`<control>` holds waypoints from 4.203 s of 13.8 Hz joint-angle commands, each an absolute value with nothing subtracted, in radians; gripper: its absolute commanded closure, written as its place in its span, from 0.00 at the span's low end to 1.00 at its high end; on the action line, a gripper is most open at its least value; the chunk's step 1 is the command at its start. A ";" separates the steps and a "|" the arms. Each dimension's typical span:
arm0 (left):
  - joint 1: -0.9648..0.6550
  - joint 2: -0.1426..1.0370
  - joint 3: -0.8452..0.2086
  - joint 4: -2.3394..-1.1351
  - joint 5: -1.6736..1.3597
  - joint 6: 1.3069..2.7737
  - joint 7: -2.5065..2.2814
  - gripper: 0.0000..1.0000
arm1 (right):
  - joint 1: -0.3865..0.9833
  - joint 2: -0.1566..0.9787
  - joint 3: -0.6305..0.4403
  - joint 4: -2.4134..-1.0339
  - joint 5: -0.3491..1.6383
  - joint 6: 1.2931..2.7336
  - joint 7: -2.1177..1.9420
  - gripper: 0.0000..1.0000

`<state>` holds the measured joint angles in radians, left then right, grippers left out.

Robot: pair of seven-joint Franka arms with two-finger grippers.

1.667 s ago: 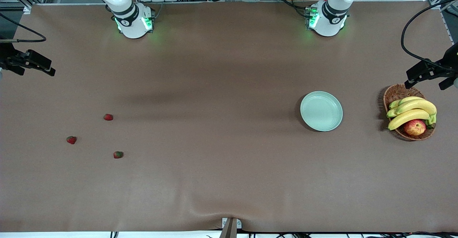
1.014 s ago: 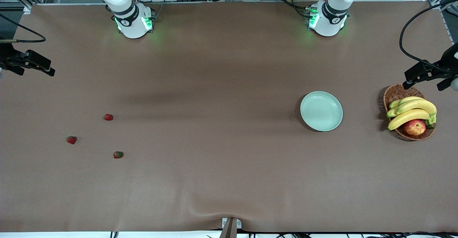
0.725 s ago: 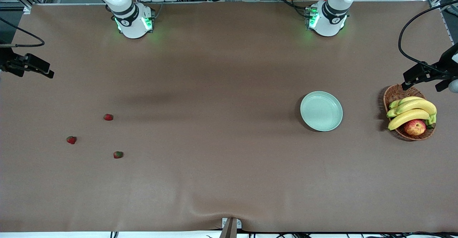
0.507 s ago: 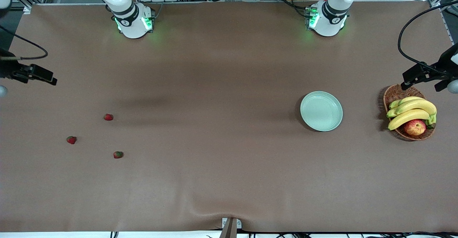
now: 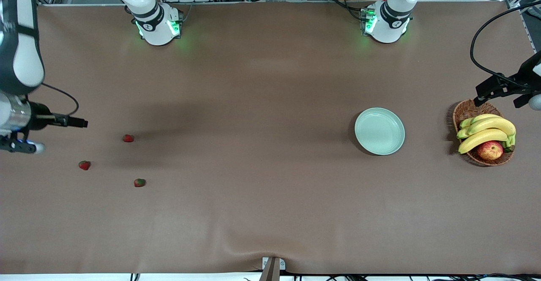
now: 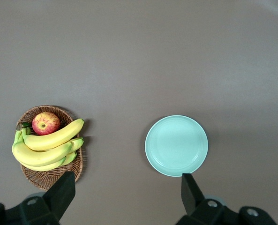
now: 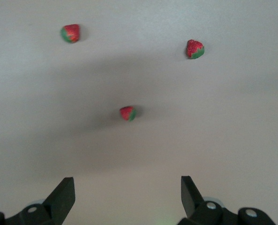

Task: Collect all strawberries into plate
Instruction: 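Reach the right gripper down and grasp a red strawberry, then carry the strawberry toward the plate and release it on the table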

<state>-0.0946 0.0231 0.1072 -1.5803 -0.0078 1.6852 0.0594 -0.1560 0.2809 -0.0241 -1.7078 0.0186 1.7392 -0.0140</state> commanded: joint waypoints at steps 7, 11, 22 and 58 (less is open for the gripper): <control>-0.092 0.023 0.104 -1.571 -0.018 1.669 0.061 0.00 | -0.160 0.302 -0.011 -2.048 0.003 2.195 -0.020 0.00; -0.092 0.023 0.104 -1.572 -0.020 1.667 0.063 0.00 | -0.155 0.394 -0.009 -2.068 0.003 2.313 -0.020 0.00; -0.092 0.023 0.104 -1.572 -0.020 1.667 0.063 0.00 | -0.127 0.460 -0.008 -2.154 0.003 2.496 -0.018 0.00; -0.094 0.037 0.104 -1.577 -0.021 1.649 0.064 0.00 | 0.506 0.730 -0.002 -1.467 0.169 2.319 0.862 0.87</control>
<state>-0.0953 0.0356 0.1053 -1.5864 -0.0078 1.6751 0.0594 0.4759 0.6694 0.0100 -1.5551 0.1555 2.3325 0.7992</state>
